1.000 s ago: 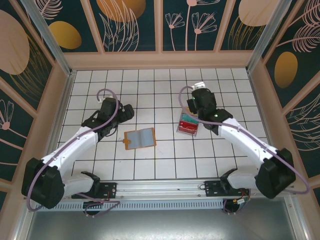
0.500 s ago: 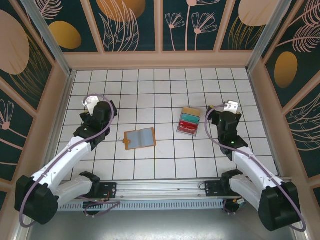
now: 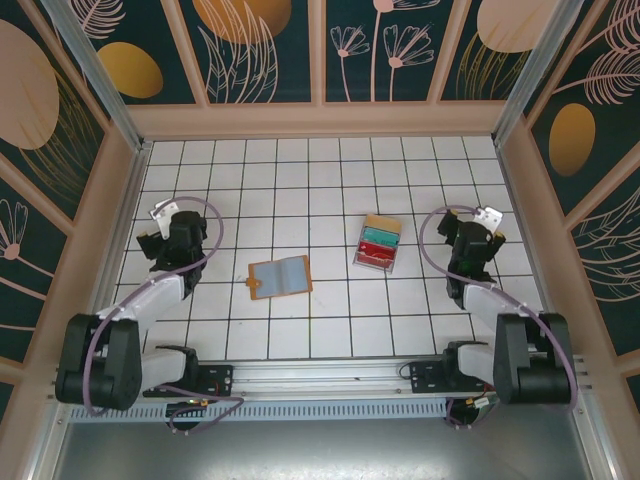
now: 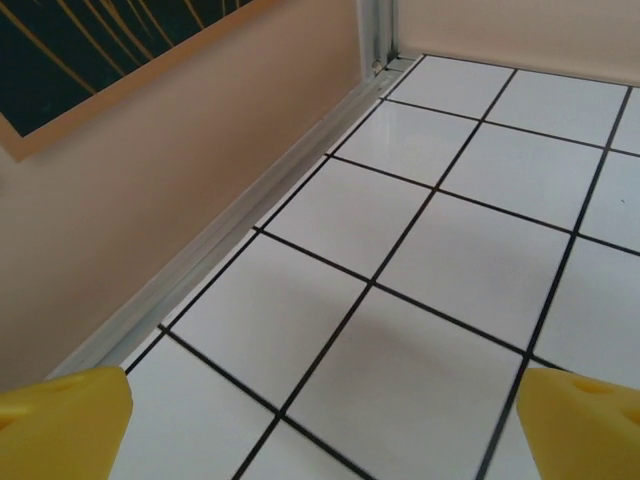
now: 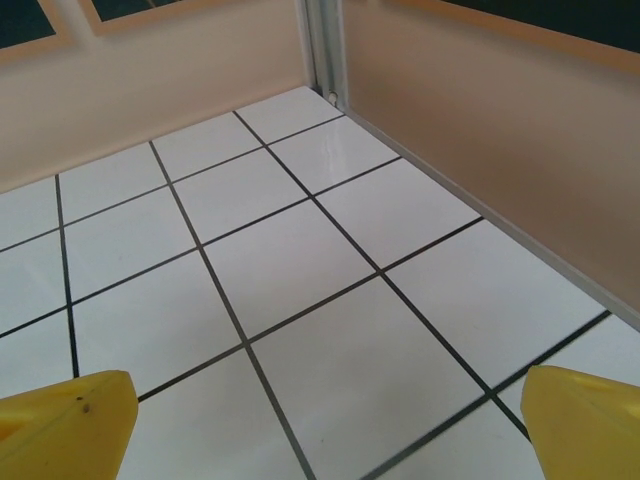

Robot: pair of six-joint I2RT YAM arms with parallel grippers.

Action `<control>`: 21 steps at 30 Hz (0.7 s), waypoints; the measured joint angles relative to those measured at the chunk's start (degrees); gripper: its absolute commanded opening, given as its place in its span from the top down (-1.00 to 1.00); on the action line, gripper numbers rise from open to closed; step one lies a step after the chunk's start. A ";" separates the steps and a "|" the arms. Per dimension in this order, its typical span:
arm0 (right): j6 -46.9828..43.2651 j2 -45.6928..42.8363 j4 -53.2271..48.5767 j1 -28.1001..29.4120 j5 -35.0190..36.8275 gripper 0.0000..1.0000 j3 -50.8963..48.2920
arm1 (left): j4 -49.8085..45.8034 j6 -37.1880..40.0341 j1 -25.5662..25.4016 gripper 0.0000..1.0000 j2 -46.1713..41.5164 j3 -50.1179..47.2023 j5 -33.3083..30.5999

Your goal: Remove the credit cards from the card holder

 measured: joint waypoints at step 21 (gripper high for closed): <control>-5.40 15.85 31.36 -1.27 -13.29 -0.97 -5.77 | 45.20 6.93 5.81 -0.97 13.97 -14.62 22.82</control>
